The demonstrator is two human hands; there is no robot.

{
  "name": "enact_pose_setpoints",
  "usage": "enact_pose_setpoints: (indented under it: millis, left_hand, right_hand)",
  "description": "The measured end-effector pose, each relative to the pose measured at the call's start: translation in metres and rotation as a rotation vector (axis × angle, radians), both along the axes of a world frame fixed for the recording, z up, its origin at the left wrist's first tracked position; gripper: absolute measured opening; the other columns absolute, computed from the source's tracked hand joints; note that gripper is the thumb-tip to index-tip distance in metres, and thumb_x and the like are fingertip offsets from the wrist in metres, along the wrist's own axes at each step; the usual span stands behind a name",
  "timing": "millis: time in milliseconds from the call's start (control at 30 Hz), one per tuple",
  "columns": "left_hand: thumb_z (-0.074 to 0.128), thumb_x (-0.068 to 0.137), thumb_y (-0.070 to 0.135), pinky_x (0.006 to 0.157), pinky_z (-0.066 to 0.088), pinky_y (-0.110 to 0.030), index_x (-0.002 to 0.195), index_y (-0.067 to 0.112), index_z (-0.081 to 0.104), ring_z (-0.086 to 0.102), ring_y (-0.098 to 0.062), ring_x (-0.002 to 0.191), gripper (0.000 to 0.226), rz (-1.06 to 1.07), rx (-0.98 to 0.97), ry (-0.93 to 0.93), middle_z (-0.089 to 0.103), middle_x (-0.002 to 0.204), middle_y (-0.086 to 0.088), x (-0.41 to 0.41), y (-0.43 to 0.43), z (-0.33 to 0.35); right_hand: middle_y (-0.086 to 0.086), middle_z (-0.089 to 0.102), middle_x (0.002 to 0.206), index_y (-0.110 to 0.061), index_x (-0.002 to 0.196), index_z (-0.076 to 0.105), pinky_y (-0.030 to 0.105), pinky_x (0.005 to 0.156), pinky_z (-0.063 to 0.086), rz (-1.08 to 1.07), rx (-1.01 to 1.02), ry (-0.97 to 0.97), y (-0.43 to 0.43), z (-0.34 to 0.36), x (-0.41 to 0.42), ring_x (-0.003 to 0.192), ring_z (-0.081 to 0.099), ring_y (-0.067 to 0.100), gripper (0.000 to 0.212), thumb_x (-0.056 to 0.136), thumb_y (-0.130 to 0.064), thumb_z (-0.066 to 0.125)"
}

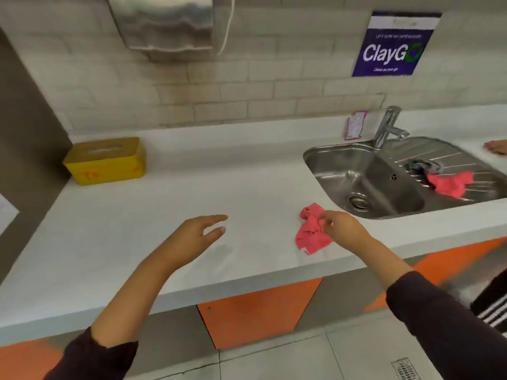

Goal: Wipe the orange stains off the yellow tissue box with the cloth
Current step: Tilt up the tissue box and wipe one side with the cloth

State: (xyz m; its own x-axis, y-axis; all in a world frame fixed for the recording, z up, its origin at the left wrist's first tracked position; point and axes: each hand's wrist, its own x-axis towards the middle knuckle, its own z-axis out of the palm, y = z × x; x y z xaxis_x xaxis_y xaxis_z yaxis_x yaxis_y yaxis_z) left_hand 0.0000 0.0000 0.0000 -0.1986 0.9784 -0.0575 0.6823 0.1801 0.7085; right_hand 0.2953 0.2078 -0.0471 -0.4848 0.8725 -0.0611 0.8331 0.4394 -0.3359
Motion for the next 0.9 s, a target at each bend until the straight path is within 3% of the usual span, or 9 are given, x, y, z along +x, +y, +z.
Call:
enact_pose_setpoints:
  millis: [100, 233, 300, 467, 567, 667, 733, 800, 900]
  left_hand:
    - [0.048, 0.091, 0.046, 0.098, 0.029, -0.020, 0.127, 0.043, 0.050, 0.040, 0.002, 0.119, 0.036, 0.060, -0.010, -0.040, 0.047, 0.140, 0.014, 0.000, 0.021, -0.007]
    - [0.048, 0.090, 0.047, 0.097, 0.029, -0.020, 0.125, 0.046, 0.050, 0.038, 0.006, 0.115, 0.035, 0.115, -0.035, -0.036, 0.048, 0.138, 0.017, -0.004, 0.034, -0.015]
    - [0.048, 0.090, 0.048, 0.097, 0.030, -0.019, 0.123, 0.048, 0.051, 0.039, 0.006, 0.116, 0.033, 0.139, -0.037, -0.046, 0.048, 0.135, 0.020, -0.008, 0.039, -0.018]
    - [0.049, 0.089, 0.048, 0.099, 0.030, -0.020, 0.115, 0.056, 0.051, 0.041, 0.006, 0.117, 0.028, 0.196, -0.022, -0.119, 0.046, 0.127, 0.027, -0.015, 0.048, -0.023]
    - [0.050, 0.089, 0.046, 0.098, 0.031, -0.019, 0.117, 0.052, 0.053, 0.042, 0.006, 0.116, 0.028, 0.217, -0.003, -0.142, 0.047, 0.126, 0.028, -0.022, 0.050, -0.023]
    - [0.050, 0.090, 0.043, 0.098, 0.030, -0.019, 0.113, 0.054, 0.053, 0.043, 0.006, 0.114, 0.026, 0.238, 0.021, -0.186, 0.048, 0.124, 0.029, -0.036, 0.049, -0.019]
    - [0.051, 0.090, 0.040, 0.098, 0.030, -0.019, 0.110, 0.055, 0.053, 0.044, 0.007, 0.114, 0.025, 0.260, 0.041, -0.232, 0.051, 0.122, 0.029, -0.044, 0.049, -0.016]
    - [0.052, 0.091, 0.038, 0.098, 0.031, -0.019, 0.109, 0.053, 0.054, 0.046, 0.006, 0.114, 0.024, 0.262, 0.061, -0.264, 0.053, 0.121, 0.027, -0.061, 0.049, -0.014]
    - [0.052, 0.091, 0.036, 0.098, 0.031, -0.017, 0.112, 0.048, 0.056, 0.047, 0.008, 0.113, 0.025, 0.251, 0.076, -0.286, 0.055, 0.122, 0.024, -0.086, 0.052, -0.011]
  right_hand:
    - [0.015, 0.059, 0.106, -0.008, 0.108, 0.065, 0.032, 0.075, 0.043, -0.068, -0.042, 0.051, 0.031, -0.018, -0.004, 0.096, 0.059, 0.031, 0.022, 0.089, -0.013, 0.056]
    - [0.015, 0.051, 0.123, -0.012, 0.128, 0.053, 0.037, 0.092, 0.043, -0.092, -0.132, 0.063, 0.052, -0.045, -0.019, 0.110, 0.049, 0.036, 0.050, 0.081, -0.023, 0.069]
    - [0.016, 0.049, 0.126, -0.014, 0.130, 0.051, 0.040, 0.094, 0.040, -0.124, -0.085, 0.049, 0.056, -0.061, -0.025, 0.110, 0.046, 0.039, 0.053, 0.081, -0.025, 0.069]
    - [0.023, 0.055, 0.104, -0.001, 0.108, 0.060, 0.035, 0.079, 0.038, -0.293, -0.033, 0.217, 0.070, -0.078, -0.038, 0.098, 0.051, 0.040, 0.036, 0.081, -0.024, 0.071]
    - [0.023, 0.058, 0.103, -0.001, 0.108, 0.060, 0.041, 0.081, 0.039, -0.337, 0.042, 0.221, 0.067, -0.073, -0.044, 0.097, 0.050, 0.040, 0.033, 0.088, -0.027, 0.064]
    - [0.014, 0.055, 0.101, -0.009, 0.103, 0.060, 0.037, 0.084, 0.040, -0.310, 0.108, 0.497, 0.053, -0.049, -0.061, 0.097, 0.050, 0.030, 0.018, 0.092, -0.023, 0.058]
    - [0.002, 0.052, 0.101, -0.019, 0.101, 0.051, 0.016, 0.082, 0.041, -0.267, 0.026, 0.747, 0.039, -0.025, -0.076, 0.093, 0.052, 0.007, 0.006, 0.096, -0.022, 0.052]
    - [-0.011, 0.053, 0.099, -0.026, 0.105, 0.043, -0.002, 0.070, 0.038, -0.278, -0.066, 0.925, 0.027, 0.001, -0.102, 0.089, 0.053, -0.013, 0.006, 0.099, -0.028, 0.044]
    - [-0.018, 0.052, 0.100, -0.032, 0.106, 0.039, -0.003, 0.062, 0.040, -0.343, -0.159, 1.117, 0.011, 0.033, -0.139, 0.085, 0.053, -0.015, 0.010, 0.099, -0.038, 0.034]
